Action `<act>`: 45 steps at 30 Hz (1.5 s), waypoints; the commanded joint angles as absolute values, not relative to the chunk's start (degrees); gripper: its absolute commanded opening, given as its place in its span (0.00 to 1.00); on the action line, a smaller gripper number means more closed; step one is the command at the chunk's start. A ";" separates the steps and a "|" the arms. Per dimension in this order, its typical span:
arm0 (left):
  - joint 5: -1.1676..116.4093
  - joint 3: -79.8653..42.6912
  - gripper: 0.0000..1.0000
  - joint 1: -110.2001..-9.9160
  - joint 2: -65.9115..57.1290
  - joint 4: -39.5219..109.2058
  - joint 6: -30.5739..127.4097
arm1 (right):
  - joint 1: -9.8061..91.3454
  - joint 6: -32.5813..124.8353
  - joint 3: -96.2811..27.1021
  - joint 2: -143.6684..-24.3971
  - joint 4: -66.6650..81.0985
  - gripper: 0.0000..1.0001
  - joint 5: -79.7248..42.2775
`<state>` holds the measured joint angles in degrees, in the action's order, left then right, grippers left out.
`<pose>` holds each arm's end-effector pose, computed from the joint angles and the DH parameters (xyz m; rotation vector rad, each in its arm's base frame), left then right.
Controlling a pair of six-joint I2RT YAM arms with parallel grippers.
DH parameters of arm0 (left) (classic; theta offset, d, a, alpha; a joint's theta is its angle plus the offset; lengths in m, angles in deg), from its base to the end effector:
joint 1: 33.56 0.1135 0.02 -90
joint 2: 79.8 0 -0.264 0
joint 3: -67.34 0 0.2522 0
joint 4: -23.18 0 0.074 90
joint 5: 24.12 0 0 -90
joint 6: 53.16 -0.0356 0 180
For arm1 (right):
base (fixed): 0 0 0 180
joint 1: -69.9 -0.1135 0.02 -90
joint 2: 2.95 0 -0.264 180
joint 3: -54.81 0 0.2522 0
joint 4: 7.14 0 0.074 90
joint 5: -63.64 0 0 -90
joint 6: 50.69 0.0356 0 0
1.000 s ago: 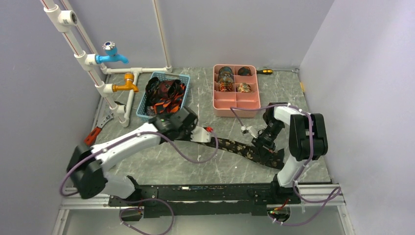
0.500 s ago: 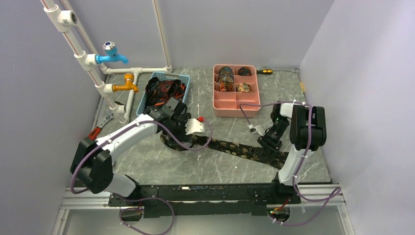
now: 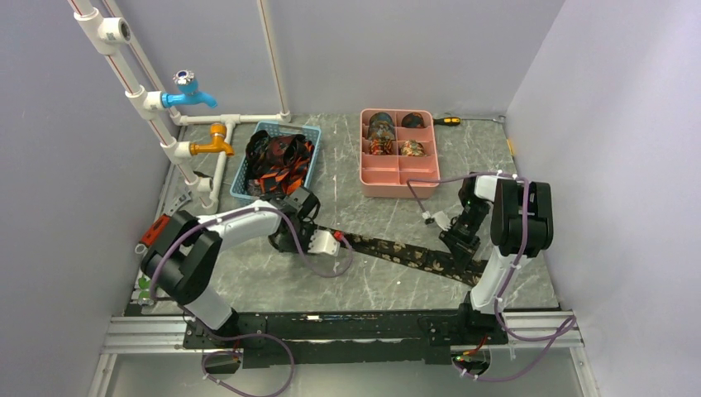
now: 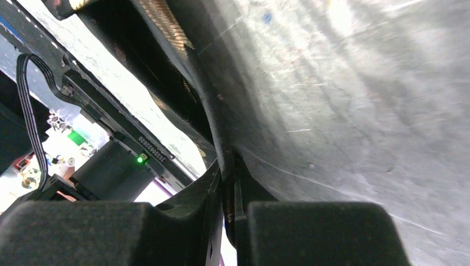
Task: Roll the ties
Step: Flatten out the tie at the center of the board.
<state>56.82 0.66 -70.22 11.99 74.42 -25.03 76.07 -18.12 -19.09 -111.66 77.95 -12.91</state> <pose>0.2232 -0.1731 0.1643 2.1936 1.8532 -0.1470 0.2570 -0.0195 0.1254 1.1091 -2.5115 -0.6611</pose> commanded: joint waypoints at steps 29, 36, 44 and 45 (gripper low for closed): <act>55.01 -12.44 0.00 -56.58 18.25 97.04 -29.83 | 79.68 -21.67 -25.04 -102.37 80.06 0.47 -15.46; 58.08 -9.87 0.00 -53.06 21.22 94.01 -30.76 | 80.97 -22.57 -18.50 -91.67 79.31 0.64 -14.85; 52.79 -12.24 0.49 -51.58 18.19 95.54 -30.61 | 74.58 -15.60 -10.03 -83.84 71.81 0.73 -13.12; 51.02 -12.85 0.61 -51.20 17.25 96.20 -30.73 | 73.15 -14.58 -8.70 -83.05 70.13 0.73 -13.59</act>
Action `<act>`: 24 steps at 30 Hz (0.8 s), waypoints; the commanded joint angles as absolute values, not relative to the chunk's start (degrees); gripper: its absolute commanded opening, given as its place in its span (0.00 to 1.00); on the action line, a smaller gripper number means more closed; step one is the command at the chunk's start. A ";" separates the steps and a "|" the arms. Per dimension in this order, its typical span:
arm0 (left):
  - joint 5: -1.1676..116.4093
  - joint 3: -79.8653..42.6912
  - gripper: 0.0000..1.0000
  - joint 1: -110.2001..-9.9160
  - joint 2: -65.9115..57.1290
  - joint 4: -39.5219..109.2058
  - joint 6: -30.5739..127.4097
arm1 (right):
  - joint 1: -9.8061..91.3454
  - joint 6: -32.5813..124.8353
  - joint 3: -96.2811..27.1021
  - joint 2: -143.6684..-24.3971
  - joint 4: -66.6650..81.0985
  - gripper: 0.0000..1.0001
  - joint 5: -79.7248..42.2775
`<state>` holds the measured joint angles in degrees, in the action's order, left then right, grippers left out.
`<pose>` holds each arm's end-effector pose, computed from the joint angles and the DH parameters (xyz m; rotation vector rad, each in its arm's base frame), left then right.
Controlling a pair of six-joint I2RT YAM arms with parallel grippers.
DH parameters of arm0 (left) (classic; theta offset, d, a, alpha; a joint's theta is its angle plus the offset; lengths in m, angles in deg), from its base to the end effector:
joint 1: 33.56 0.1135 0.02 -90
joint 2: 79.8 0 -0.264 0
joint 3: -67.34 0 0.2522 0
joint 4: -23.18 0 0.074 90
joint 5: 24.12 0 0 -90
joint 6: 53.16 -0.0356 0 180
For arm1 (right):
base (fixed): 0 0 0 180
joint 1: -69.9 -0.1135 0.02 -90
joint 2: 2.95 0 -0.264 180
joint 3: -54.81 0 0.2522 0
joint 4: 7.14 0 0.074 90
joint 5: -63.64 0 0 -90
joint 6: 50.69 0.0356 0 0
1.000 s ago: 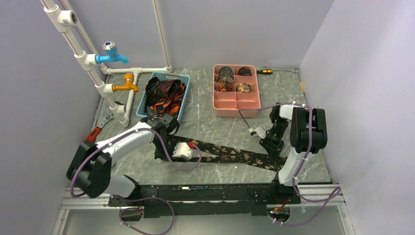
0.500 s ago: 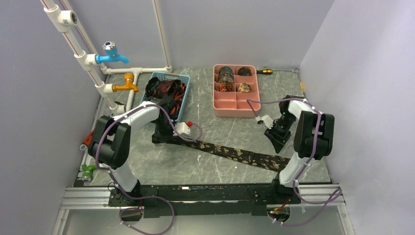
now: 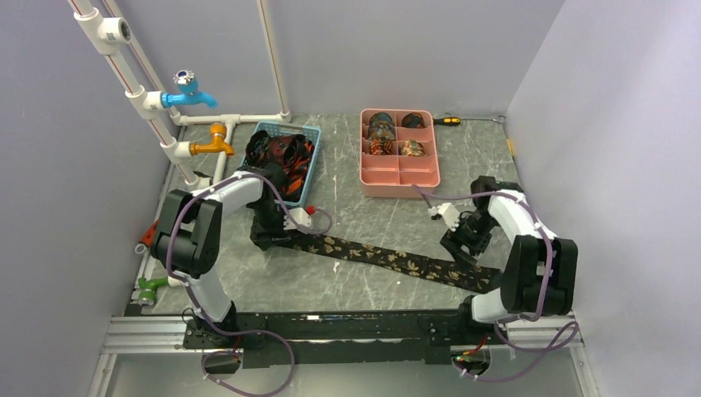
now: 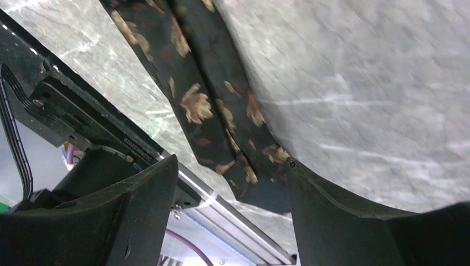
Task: Roll the ties
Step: Flatten out the tie at the center of the board.
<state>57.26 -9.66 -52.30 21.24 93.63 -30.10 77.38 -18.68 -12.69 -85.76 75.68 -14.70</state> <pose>0.2751 -0.0990 0.1610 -2.1150 -2.2943 0.2646 0.2139 -0.0208 0.2011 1.3058 -2.8210 -0.3864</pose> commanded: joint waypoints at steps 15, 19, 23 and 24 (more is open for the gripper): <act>33.86 -10.63 0.69 -49.93 -3.68 91.46 -26.87 | 69.59 -20.72 -1.76 -91.04 56.03 0.31 -24.72; 31.32 -8.48 0.69 -49.82 -7.82 88.13 -25.33 | 74.12 -26.95 -5.34 -95.40 56.53 0.28 -26.25; 30.00 -7.36 0.73 -49.81 -11.16 85.76 -22.51 | 77.44 -33.98 -7.95 -98.77 55.12 0.30 -30.32; 29.65 -7.11 0.75 -49.81 -11.51 85.65 -22.49 | 78.45 -35.35 -8.78 -99.56 55.08 0.31 -30.61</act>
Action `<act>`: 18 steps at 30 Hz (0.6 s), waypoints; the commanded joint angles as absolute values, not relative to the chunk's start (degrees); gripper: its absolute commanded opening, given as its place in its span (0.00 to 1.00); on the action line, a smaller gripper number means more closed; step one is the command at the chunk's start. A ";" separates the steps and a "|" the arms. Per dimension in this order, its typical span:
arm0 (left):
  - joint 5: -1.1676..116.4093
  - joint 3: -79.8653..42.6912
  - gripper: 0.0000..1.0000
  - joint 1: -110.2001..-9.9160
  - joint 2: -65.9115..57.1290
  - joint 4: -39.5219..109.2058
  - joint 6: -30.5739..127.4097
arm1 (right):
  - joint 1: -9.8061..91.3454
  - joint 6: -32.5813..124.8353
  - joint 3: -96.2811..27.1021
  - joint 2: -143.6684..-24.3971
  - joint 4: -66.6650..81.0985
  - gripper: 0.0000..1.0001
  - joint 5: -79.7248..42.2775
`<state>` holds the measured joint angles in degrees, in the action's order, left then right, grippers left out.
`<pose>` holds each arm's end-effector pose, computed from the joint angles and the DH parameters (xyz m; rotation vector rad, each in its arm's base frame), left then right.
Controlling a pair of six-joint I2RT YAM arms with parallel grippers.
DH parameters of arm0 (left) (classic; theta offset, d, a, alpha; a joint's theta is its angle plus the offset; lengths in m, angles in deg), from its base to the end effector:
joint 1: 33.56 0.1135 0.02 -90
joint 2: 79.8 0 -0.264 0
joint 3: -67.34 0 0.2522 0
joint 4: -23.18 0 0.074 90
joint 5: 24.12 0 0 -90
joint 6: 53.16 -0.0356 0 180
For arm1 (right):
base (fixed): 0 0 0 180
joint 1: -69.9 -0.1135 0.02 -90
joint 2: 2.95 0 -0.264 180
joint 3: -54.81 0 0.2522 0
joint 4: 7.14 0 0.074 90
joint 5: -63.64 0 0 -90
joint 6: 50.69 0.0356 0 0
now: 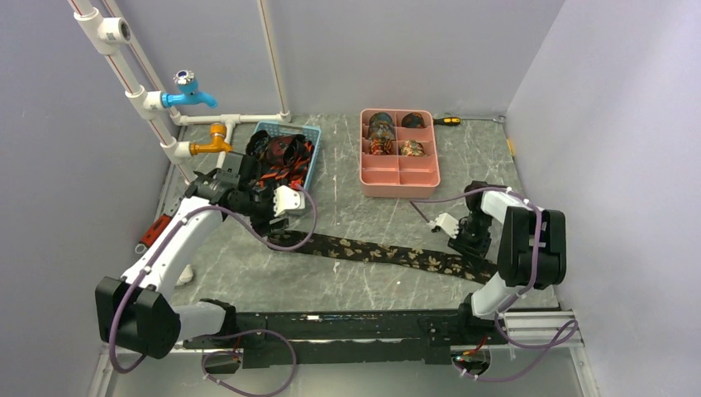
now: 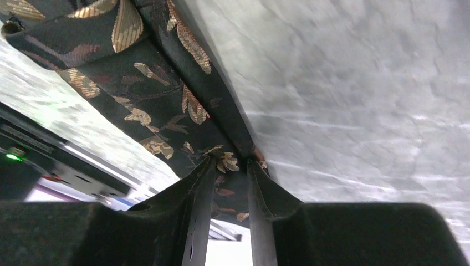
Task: Roll the ties
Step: Flatten out the tie at the center of the board.
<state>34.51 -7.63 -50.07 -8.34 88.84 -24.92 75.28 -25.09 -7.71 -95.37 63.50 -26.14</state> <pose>0.2215 -0.0850 0.2869 1.6871 1.8018 -0.4034 0.2287 -0.0214 0.1438 1.4716 -2.6011 -0.1624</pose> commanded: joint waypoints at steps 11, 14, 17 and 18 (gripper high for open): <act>43.32 5.84 0.87 -65.12 -10.58 72.48 -26.47 | 79.30 -34.02 -18.84 -95.72 64.56 0.67 -23.06; 44.29 5.13 0.94 -69.32 -6.47 68.15 -24.74 | 79.29 -31.89 -17.89 -93.01 65.94 0.71 -21.51; 45.01 3.90 0.99 -73.34 -1.26 65.01 -24.09 | 79.32 -29.86 -16.56 -90.99 66.78 0.72 -20.74; 45.85 3.76 0.99 -74.47 0.37 63.73 -24.13 | 79.42 -29.21 -16.33 -90.38 67.12 0.71 -20.25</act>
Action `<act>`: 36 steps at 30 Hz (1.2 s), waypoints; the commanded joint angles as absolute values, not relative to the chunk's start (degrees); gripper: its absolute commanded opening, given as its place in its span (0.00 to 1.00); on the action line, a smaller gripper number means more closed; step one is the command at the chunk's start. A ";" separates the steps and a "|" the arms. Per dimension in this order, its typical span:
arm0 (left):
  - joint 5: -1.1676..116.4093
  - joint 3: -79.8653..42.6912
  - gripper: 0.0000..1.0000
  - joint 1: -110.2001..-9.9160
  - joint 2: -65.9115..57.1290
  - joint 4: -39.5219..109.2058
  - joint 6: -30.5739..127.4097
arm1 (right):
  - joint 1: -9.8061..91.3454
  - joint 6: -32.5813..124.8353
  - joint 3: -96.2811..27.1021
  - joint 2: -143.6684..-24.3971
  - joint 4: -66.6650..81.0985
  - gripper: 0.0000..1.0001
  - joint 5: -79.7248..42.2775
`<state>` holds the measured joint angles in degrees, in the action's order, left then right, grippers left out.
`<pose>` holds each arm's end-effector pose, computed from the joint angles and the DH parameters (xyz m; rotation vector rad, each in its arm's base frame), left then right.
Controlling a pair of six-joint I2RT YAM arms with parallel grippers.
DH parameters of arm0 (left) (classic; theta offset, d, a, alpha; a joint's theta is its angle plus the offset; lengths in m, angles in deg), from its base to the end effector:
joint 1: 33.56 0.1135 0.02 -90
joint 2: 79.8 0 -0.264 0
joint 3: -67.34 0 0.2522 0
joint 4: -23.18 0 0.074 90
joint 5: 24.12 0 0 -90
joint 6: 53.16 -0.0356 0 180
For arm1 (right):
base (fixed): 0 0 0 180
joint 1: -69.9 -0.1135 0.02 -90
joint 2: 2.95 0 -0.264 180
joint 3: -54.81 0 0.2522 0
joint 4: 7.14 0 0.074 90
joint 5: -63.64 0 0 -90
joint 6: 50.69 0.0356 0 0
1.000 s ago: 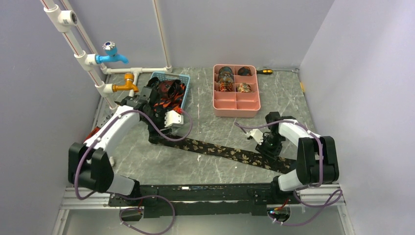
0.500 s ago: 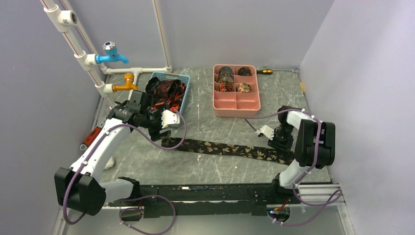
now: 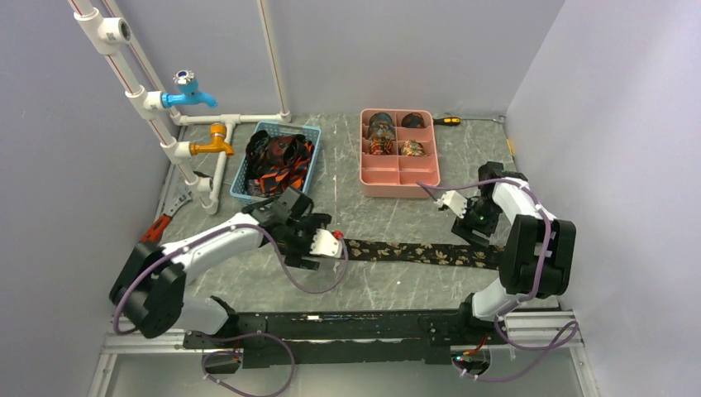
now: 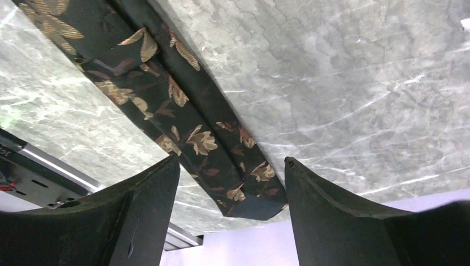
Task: Roll the ties
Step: Flatten out the tie at the center of the board.
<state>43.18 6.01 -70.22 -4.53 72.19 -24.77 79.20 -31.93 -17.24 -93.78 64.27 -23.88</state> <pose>0.1893 -0.1580 0.2129 2.0289 1.5909 -0.3709 0.2590 -0.0409 0.1867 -1.6032 2.6715 0.0548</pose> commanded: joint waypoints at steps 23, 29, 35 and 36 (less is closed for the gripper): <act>36.96 -16.29 0.21 -69.70 24.86 83.29 -28.49 | 80.50 -24.79 -9.35 -82.27 67.30 0.67 -22.01; 35.55 -16.93 0.55 -69.41 24.64 87.34 -29.19 | 83.38 -22.30 -12.02 -83.86 69.09 0.67 -20.26; 36.56 -16.47 0.79 -69.20 21.47 80.63 -24.50 | 86.46 -17.81 -11.99 -82.32 70.99 0.63 -18.65; 36.98 -16.51 0.80 -69.28 21.26 79.81 -24.08 | 87.02 -15.90 -11.88 -82.41 70.45 0.61 -18.90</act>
<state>38.53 -15.34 -69.22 24.51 82.97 -26.34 85.27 -21.42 -10.42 -83.66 68.55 -20.41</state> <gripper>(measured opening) 0.783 0.633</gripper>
